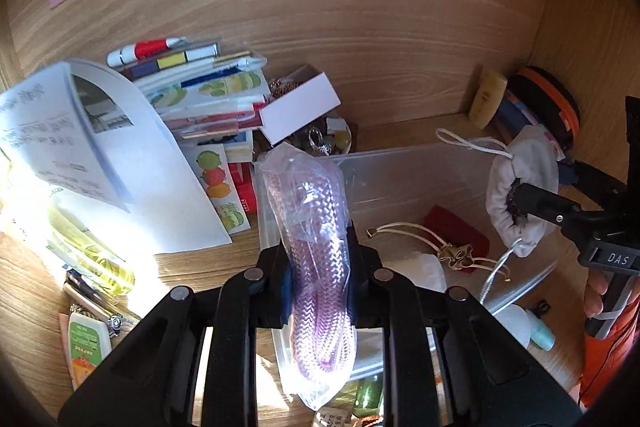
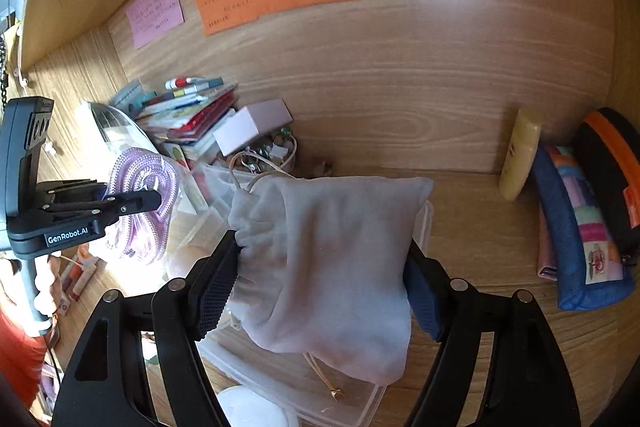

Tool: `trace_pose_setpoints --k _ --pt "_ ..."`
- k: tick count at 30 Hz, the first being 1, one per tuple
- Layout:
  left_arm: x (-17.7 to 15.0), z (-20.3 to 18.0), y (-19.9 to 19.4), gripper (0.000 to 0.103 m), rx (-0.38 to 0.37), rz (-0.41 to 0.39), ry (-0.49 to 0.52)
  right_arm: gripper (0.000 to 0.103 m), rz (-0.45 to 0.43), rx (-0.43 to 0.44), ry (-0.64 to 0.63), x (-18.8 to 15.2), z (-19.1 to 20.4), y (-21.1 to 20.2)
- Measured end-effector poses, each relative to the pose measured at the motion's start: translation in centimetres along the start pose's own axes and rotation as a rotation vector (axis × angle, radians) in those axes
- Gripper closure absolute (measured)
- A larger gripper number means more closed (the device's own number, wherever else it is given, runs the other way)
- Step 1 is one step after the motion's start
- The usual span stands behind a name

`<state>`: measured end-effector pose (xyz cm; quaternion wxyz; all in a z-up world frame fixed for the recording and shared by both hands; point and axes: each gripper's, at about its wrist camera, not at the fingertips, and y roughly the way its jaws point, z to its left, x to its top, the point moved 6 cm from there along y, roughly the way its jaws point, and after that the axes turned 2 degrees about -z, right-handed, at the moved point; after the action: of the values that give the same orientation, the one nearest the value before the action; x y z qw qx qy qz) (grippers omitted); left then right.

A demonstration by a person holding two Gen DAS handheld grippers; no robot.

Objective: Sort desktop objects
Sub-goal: 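Lower the pink cord bag and white drawstring bag into the clear box, open both tools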

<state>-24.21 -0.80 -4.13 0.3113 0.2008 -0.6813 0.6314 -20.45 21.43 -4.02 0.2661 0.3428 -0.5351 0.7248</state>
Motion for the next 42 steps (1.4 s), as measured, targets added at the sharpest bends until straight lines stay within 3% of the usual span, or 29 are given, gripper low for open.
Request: trace_pose_setpoints --k 10,25,29,39,42 --pt "-1.2 0.5 3.0 0.084 0.011 0.061 -0.004 0.03 0.072 -0.017 -0.037 -1.7 0.2 2.2" --pt "-1.1 -0.6 3.6 0.083 0.049 0.038 0.039 0.028 0.099 -0.05 -0.118 -3.0 1.9 2.7" --pt "-1.0 -0.9 3.2 0.07 0.048 0.021 0.046 0.028 0.105 -0.068 -0.14 -3.1 2.0 3.0" --pt "-1.0 -1.1 2.1 0.05 0.053 -0.007 0.05 0.027 0.14 -0.053 -0.141 -3.2 2.4 3.4" --pt "-1.1 -0.9 1.5 0.039 0.036 -0.018 0.032 0.022 0.146 -0.044 -0.136 -3.2 2.5 3.3"
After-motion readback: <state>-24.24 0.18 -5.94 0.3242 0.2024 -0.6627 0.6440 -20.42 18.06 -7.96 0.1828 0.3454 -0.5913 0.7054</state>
